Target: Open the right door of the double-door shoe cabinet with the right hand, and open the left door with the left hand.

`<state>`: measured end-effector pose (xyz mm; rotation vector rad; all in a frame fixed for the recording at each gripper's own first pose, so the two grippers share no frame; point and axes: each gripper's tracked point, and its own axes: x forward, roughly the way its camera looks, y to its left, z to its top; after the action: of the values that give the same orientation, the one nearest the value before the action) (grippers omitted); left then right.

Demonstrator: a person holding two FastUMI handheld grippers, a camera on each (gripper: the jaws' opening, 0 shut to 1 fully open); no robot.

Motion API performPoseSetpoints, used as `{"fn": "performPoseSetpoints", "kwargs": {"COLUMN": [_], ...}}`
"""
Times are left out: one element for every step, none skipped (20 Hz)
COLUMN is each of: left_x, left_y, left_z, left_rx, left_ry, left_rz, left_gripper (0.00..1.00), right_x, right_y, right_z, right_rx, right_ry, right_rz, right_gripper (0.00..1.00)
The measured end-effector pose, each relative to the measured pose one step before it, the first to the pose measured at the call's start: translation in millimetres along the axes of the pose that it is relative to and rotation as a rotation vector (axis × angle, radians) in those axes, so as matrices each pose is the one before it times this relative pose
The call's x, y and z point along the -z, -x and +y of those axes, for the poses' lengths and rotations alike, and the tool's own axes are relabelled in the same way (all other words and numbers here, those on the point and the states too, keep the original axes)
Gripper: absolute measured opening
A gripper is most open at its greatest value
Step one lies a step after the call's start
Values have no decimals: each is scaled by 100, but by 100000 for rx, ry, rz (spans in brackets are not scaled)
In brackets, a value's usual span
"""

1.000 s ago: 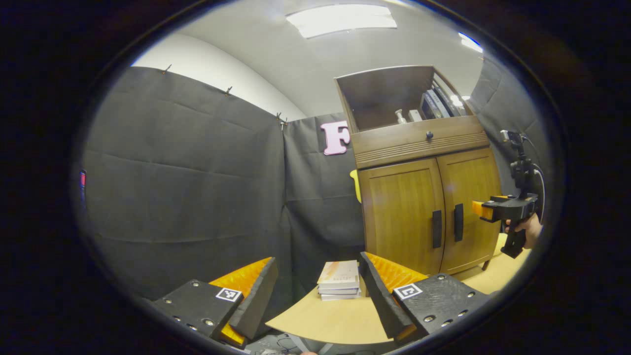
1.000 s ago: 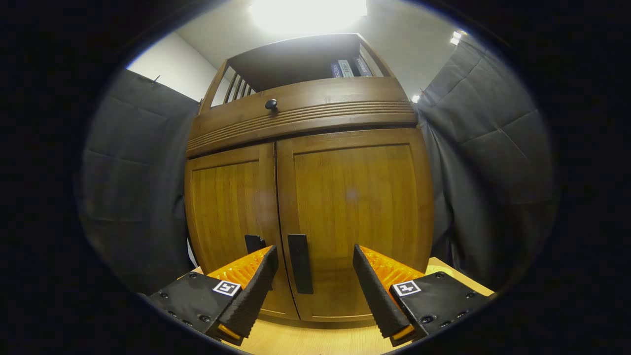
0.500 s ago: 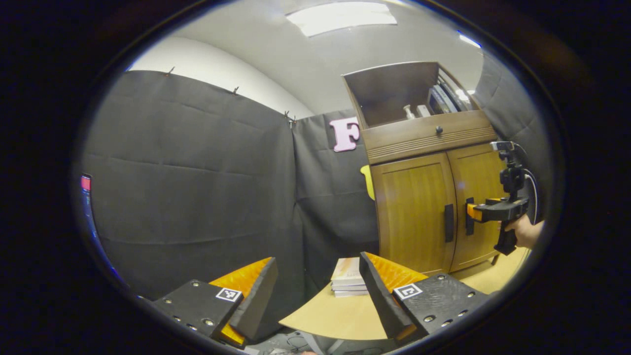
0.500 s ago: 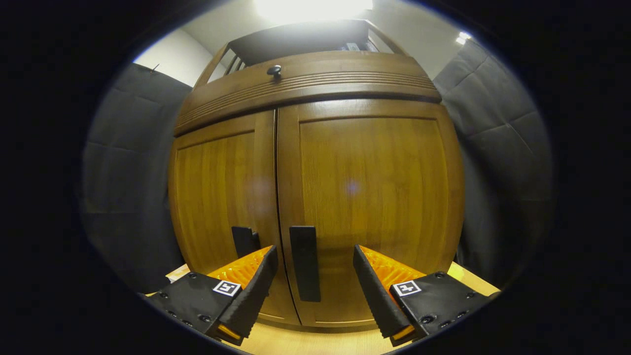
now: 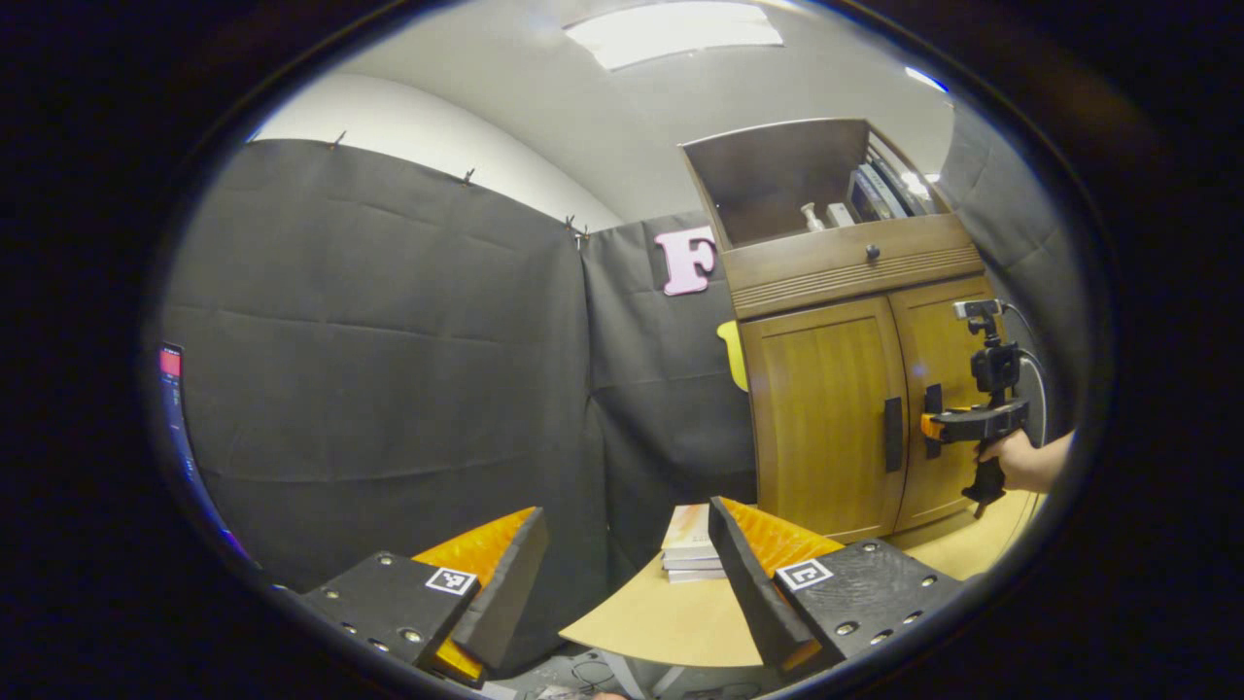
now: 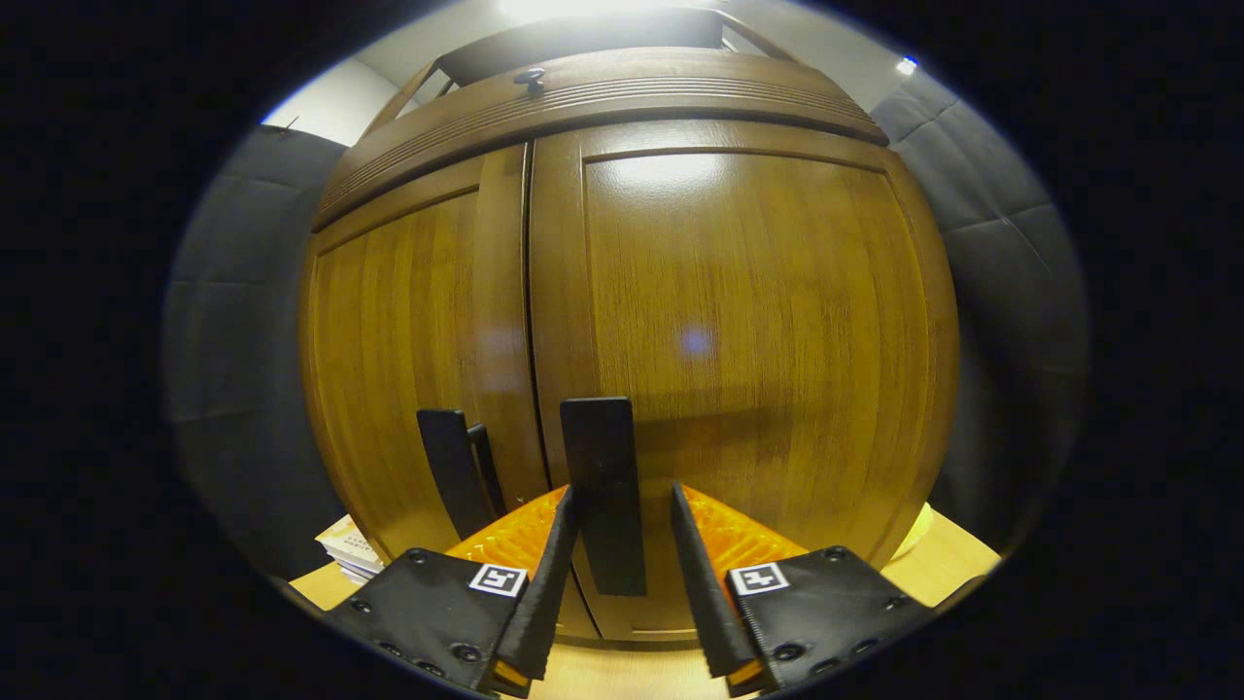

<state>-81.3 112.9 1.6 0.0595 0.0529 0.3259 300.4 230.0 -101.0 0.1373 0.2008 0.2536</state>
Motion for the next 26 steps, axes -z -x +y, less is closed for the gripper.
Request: {"fn": "performPoseSetpoints", "kwargs": {"left_x": [61, 36, 44, -16, 40, -91, 27, -150, -121, -179, -72, -131, -10, -127, -107, -110, -33, 321, 205, 63, 48, 55, 129, 77, 160, 95], "left_y": [-22, -17, 31, 11, -18, -55, 54, -17, 29, -14, -99, -35, -97, -96, -48, -77, -256, -613, -329, -236, 22, -195, -142, -142, -160, -126], "left_z": [50, -17, 2, 16, -34, -19, -83, -31, -10, -64, -95, -57, -50, -30, -94, -144, -373, -852, -466, -380, -184, -389, -437, -397, -439, -397], "left_rx": [148, 366, 289, 295, 314, 455, 618, 734, 731, 797, 1069, 789, 858, 842, 976, 729, 907, 956, 822, 775, 879, 987, 940, 1106, 955, 1066], "left_ry": [50, 104, 86, 3, -24, 53, 141, 272, 229, 215, 154, -41, 56, 201, 246, 193, 230, 172, 180, 210, 274, 200, 119, 170, 169, 188], "left_rz": [24, 38, 166, 226, -58, -253, -182, -257, -364, -542, -560, -552, -569, -452, -351, -228, -151, -194, -236, -183, -333, -220, -265, -171, -111, -125], "left_gripper": [99, 99, 99, 99, 99, 99, 99, 99, 99, 99, 99, 99, 99, 99, 99, 99, 99, 99, 99, 99, 99, 99, 99, 99, 99, 99], "right_x": [10, 122, 199, 154, 68, 47, -80, 64, -83, -31, 118, 54, 98, -25, 57, -49, 48, 38, 14, 70, -23, -62, 387, 51, 18, -65], "right_y": [-295, -198, -130, -119, -488, 435, 297, -28, 367, 358, 514, 438, 428, 457, 325, 356, 497, 521, 524, 433, 583, 486, 439, 548, 539, 447], "right_z": [377, 266, 15, -187, 44, -70, 77, -2, 24, -12, 4, -8, 10, -38, -6, 7, -61, -43, -83, -151, -30, -81, -66, -117, -124, -177], "right_rx": [-372, -406, 441, 925, -135, -457, -413, -375, -696, -630, -589, -524, -484, -486, -450, -251, -199, -185, -257, -123, -302, -299, -226, -98, -192, -293], "right_ry": [-345, -399, -160, -109, -157, 860, 148, 594, 455, -31, -325, -412, -496, -331, -103, 217, 582, 425, -76, -337, -345, -114, 413, 580, 234, -59], "right_rz": [110, 841, 1217, 823, -708, 695, -137, 834, 47, -193, -467, -373, -122, -60, 158, 180, 160, 97, -96, -137, -19, -97, 35, 58, 131, 133], "right_gripper": [51, 46, 41, 43, 43, 33, 33, 23, 23, 23, 20, 23, 23, 23, 23, 20, 23, 23, 23, 23, 23, 23, 23, 23, 23, 23]}}
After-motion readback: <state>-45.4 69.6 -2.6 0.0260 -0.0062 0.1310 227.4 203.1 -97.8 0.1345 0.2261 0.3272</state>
